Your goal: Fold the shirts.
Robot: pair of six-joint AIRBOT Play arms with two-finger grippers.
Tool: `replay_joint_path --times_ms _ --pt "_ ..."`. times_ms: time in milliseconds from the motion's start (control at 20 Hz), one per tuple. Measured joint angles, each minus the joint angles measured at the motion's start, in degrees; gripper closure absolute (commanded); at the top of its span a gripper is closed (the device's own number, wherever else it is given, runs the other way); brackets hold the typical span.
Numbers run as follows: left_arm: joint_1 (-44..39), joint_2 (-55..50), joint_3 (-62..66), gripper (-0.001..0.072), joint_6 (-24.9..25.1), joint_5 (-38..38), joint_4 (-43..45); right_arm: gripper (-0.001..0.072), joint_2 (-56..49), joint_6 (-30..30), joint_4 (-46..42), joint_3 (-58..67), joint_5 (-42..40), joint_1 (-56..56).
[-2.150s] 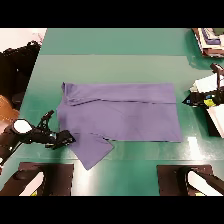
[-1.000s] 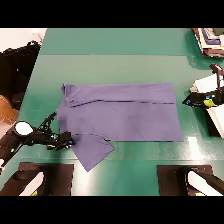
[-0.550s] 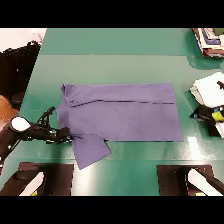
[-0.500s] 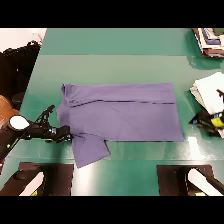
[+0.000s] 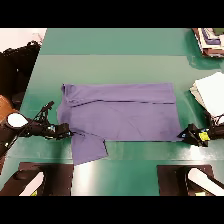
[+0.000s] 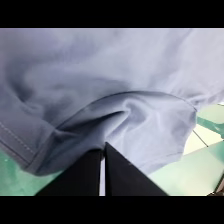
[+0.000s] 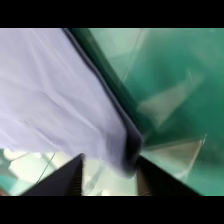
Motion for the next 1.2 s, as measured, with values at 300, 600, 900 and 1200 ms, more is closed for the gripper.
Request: replay_joint_path --times_ms 300,600,900,1200 --pt "0.0 0.4 0.0 0.0686 0.7 -3.8 1.4 0.0695 5.0 -1.4 -0.7 -1.0 -4.7 2.2" --pt "0.0 12.9 0.1 0.0684 -3.4 -13.6 5.3 0.0695 17.7 -2.2 -8.3 -1.0 5.3 2.4" --pt "0.0 19.4 6.8 0.0684 -7.2 -19.6 4.8 0.0695 24.7 -0.7 -12.8 7.1 11.0 4.2" --pt "0.0 3.3 16.1 0.0683 -2.2 -5.9 5.4 0.0695 8.9 1.1 -13.4 22.1 7.2 13.1"
